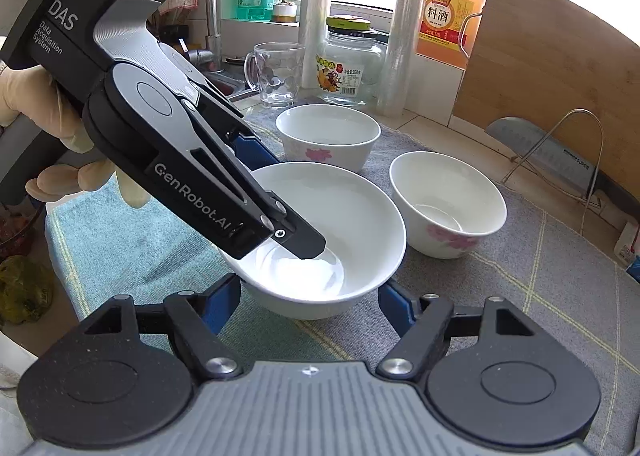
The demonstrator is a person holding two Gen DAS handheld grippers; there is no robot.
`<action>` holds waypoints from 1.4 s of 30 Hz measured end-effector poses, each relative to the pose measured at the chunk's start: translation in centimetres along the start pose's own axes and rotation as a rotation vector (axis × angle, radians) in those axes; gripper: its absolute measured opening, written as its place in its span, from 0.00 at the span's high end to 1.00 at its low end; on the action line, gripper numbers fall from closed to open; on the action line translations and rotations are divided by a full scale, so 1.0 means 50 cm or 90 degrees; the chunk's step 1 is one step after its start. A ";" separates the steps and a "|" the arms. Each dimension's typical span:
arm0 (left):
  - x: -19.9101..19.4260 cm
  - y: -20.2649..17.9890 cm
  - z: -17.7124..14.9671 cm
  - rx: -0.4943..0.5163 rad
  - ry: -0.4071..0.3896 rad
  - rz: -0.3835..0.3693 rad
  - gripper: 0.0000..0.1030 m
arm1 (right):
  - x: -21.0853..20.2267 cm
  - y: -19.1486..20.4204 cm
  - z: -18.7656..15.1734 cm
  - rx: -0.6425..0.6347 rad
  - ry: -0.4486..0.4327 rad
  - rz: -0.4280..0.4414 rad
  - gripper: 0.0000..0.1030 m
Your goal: Organize plates and bowls
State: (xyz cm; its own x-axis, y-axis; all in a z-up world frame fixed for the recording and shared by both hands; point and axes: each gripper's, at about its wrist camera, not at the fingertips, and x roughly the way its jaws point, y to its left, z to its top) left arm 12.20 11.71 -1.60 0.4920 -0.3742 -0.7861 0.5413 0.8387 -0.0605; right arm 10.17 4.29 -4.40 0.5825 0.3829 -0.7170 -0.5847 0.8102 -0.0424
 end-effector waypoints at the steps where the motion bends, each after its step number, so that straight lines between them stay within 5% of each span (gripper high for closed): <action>1: 0.003 -0.006 0.003 0.003 -0.001 -0.004 0.44 | -0.005 -0.006 -0.004 0.003 0.002 -0.006 0.23; 20: 0.088 -0.133 0.068 0.071 0.005 -0.093 0.44 | -0.084 -0.096 -0.086 0.060 0.040 -0.090 0.23; 36: 0.123 -0.159 0.074 0.068 0.021 -0.106 0.43 | -0.089 -0.121 -0.111 0.076 0.060 -0.093 0.22; 38: 0.125 -0.158 0.074 0.068 0.022 -0.110 0.36 | -0.089 -0.121 -0.111 0.079 0.057 -0.092 0.22; 42: 0.114 -0.161 0.075 0.073 0.002 -0.116 0.16 | -0.098 -0.119 -0.107 0.081 0.035 -0.076 0.00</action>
State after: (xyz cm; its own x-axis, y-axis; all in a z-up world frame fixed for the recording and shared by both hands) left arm 13.23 1.35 -3.27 0.3767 -0.5134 -0.7711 0.6955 0.7066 -0.1307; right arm 7.78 -4.78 -4.34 0.6095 0.2592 -0.7492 -0.4354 0.8992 -0.0431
